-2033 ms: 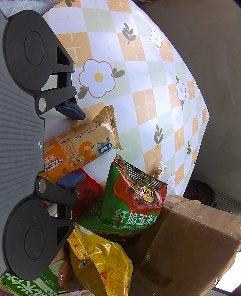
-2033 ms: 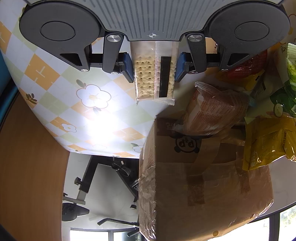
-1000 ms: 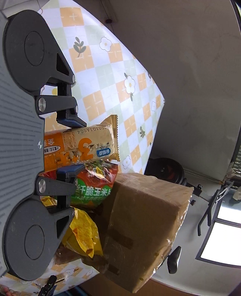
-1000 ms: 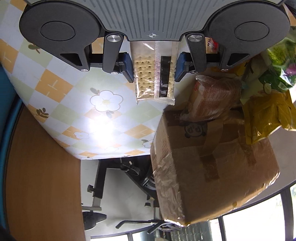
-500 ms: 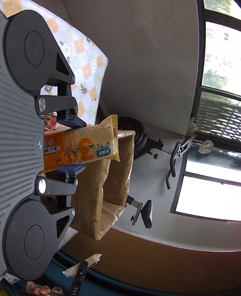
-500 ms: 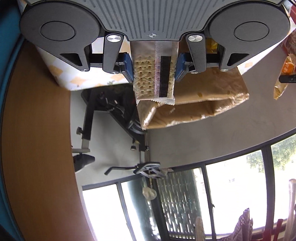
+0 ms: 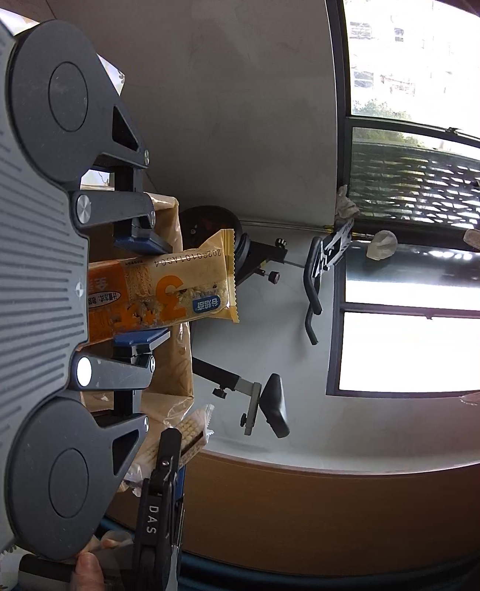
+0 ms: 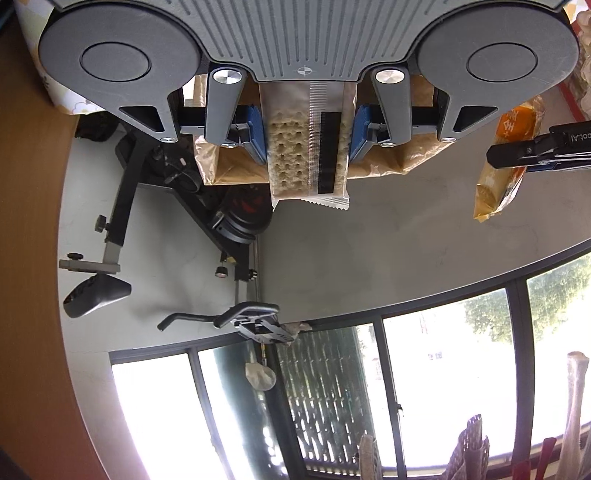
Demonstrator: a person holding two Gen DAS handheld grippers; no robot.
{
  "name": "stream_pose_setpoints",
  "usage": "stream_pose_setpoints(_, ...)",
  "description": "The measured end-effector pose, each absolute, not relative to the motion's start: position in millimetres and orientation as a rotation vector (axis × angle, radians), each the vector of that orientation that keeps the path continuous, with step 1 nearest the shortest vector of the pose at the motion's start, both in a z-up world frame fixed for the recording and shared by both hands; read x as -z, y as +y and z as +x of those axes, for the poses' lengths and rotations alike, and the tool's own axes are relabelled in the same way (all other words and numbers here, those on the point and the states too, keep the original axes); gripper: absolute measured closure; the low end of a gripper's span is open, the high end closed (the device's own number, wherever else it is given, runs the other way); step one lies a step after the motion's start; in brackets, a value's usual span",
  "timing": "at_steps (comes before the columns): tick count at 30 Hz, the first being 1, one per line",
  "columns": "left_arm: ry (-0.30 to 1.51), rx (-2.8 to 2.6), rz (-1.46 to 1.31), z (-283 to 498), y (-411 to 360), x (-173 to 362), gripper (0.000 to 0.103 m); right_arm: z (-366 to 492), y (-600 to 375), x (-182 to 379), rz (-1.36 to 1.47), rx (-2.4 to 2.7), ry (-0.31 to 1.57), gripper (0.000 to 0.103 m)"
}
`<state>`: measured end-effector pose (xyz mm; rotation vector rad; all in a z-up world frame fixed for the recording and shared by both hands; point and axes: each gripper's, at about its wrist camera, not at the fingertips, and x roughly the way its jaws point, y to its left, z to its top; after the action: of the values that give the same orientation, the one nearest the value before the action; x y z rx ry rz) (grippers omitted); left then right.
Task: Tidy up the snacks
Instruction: 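Lift both snacks over the open box and open both tools to drop them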
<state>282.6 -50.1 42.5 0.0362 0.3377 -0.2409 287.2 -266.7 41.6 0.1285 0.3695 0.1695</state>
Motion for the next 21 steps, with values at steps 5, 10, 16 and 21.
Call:
stream_pose_setpoints(5,0.402,0.199,0.047,316.3,-55.5,-28.2,0.060,321.7,-253.2,-21.0,0.040,-0.122,0.462,0.060)
stream_pose_setpoints(10,0.450,0.184,0.068,331.5,-54.4,-11.4,0.060,330.5,-247.4,-12.0,-0.002,-0.102,0.500,0.060)
stream_pose_setpoints(16,0.464,0.168,0.101,336.1,-55.6,-4.0,0.060,331.0,-243.9,-5.1,-0.037,-0.092,0.536,0.060)
stream_pose_setpoints(21,0.445,0.163,0.075,331.0,-46.4,-7.9,0.034,319.8,-247.5,-5.6,-0.024,-0.094,0.516,0.051)
